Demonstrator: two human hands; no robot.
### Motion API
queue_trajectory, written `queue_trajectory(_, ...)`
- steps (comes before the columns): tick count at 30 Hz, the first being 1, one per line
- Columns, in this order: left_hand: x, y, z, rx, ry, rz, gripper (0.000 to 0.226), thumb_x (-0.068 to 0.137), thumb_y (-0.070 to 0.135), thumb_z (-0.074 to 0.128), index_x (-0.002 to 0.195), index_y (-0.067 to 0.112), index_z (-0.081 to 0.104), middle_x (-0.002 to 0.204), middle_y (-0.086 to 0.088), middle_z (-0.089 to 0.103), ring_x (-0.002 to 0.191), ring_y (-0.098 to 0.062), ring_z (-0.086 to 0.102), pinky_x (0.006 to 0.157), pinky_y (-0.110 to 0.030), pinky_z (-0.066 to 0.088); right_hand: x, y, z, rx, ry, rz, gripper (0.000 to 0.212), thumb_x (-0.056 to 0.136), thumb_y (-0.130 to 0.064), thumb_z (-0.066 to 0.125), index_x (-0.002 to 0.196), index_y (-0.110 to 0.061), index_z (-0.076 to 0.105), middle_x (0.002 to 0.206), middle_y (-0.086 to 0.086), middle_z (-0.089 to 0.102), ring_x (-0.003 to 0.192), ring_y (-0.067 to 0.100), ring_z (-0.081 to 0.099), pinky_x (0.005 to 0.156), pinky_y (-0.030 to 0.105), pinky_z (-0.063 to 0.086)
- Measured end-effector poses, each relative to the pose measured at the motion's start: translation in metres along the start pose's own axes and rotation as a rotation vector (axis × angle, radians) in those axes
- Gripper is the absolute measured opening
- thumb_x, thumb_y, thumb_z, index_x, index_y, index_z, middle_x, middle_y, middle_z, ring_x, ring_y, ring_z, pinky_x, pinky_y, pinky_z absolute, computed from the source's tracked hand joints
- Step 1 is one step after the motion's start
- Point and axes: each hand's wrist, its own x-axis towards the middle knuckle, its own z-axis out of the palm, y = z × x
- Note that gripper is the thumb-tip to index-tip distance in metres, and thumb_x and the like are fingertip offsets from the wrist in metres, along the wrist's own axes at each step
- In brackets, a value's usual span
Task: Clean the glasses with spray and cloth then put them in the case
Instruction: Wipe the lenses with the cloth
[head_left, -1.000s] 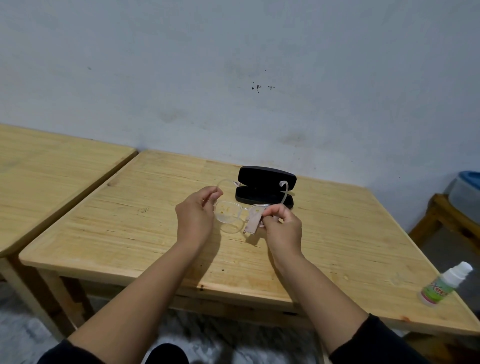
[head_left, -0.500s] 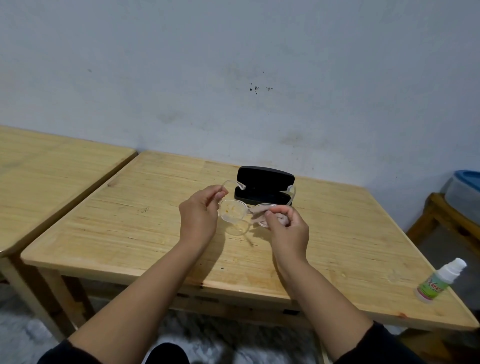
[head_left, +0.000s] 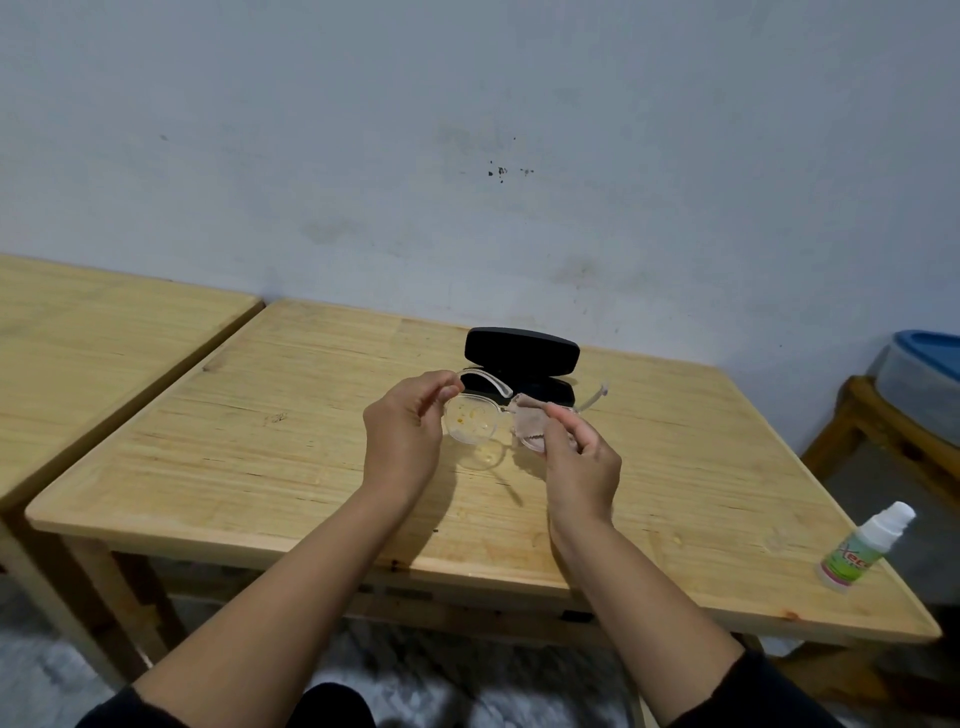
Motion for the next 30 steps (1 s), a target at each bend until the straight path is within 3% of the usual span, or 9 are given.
queue_trajectory(4,-0.003,0.001,0.004,0.026,0.0,0.052,0.017,0.085,0.003,0.06,0.09,0.014,0.072,0.088,0.002,0.07,0.078,0.005,0.059,0.078,-0.013,0.05,0.001,0.001,-0.003,0.004,-0.061,-0.026,0.02,0.084,-0.024,0.067,0.071,-0.04,0.069,0.084,-0.014,0.071,0.083,0.009,0.066,0.068,0.02,0.05)
queue_trajectory(7,-0.005,0.004,0.005,0.042,0.005,0.055,0.016,0.085,0.003,0.061,0.091,0.013,0.072,0.087,0.003,0.069,0.075,0.003,0.058,0.074,-0.005,0.045,0.004,0.005,-0.003,-0.056,-0.094,0.0,0.007,0.083,-0.025,0.069,0.081,-0.03,0.074,0.088,-0.006,0.074,0.088,0.014,0.068,0.075,0.027,0.055)
queue_trajectory(10,-0.005,0.006,0.004,0.054,0.005,0.05,0.014,0.085,0.005,0.061,0.091,0.012,0.072,0.086,0.003,0.069,0.071,0.005,0.058,0.072,-0.002,0.043,0.009,0.007,-0.007,-0.117,-0.17,0.063,0.008,0.078,-0.028,0.072,0.082,-0.025,0.078,0.084,-0.005,0.076,0.089,0.016,0.069,0.081,0.033,0.056)
queue_trajectory(14,-0.003,0.008,0.001,0.077,-0.005,0.028,0.014,0.087,0.007,0.06,0.09,0.013,0.072,0.077,0.007,0.065,0.067,0.011,0.057,0.065,0.0,0.039,0.014,-0.001,-0.018,-0.09,-0.321,0.094,0.006,0.077,-0.019,0.073,0.078,-0.016,0.078,0.079,0.0,0.075,0.076,0.013,0.066,0.068,0.023,0.054)
queue_trajectory(18,0.003,0.01,-0.002,0.075,0.013,-0.038,0.018,0.089,0.006,0.058,0.085,0.018,0.071,0.076,0.008,0.068,0.069,-0.001,0.063,0.064,-0.005,0.046,0.013,-0.005,-0.025,-0.123,-0.464,0.09,0.005,0.073,-0.009,0.074,0.076,-0.006,0.077,0.088,0.007,0.075,0.088,0.03,0.069,0.074,0.046,0.06)
queue_trajectory(21,0.005,0.012,-0.004,0.065,0.014,-0.08,0.02,0.089,0.005,0.056,0.083,0.018,0.069,0.075,0.008,0.068,0.072,-0.002,0.066,0.066,-0.005,0.046,0.011,-0.009,-0.029,-0.153,-0.514,0.082,0.005,0.072,-0.001,0.071,0.074,-0.002,0.076,0.085,0.009,0.075,0.08,0.027,0.07,0.066,0.049,0.06)
queue_trajectory(23,0.005,0.013,-0.003,0.04,0.024,-0.103,0.019,0.09,0.006,0.056,0.081,0.017,0.068,0.075,0.008,0.067,0.072,-0.004,0.067,0.063,-0.003,0.044,0.011,-0.012,-0.03,-0.112,-0.511,0.085,0.005,0.073,0.0,0.069,0.072,0.002,0.074,0.083,0.013,0.073,0.07,0.032,0.07,0.062,0.054,0.058)
queue_trajectory(26,0.003,0.014,-0.002,0.024,0.03,-0.107,0.018,0.09,0.007,0.055,0.083,0.016,0.068,0.076,0.008,0.067,0.074,-0.006,0.068,0.064,-0.002,0.044,0.011,-0.007,-0.029,-0.095,-0.42,0.067,0.004,0.072,-0.007,0.072,0.07,-0.005,0.076,0.083,0.01,0.074,0.082,0.04,0.069,0.066,0.058,0.058)
queue_trajectory(30,-0.001,0.016,-0.002,0.033,0.04,-0.081,0.024,0.089,0.004,0.055,0.08,0.021,0.068,0.073,0.009,0.066,0.074,-0.01,0.068,0.074,-0.025,0.055,0.006,0.004,-0.027,-0.12,-0.207,0.074,0.012,0.067,-0.033,0.075,0.075,-0.023,0.076,0.08,-0.006,0.076,0.088,0.019,0.07,0.084,0.046,0.055)
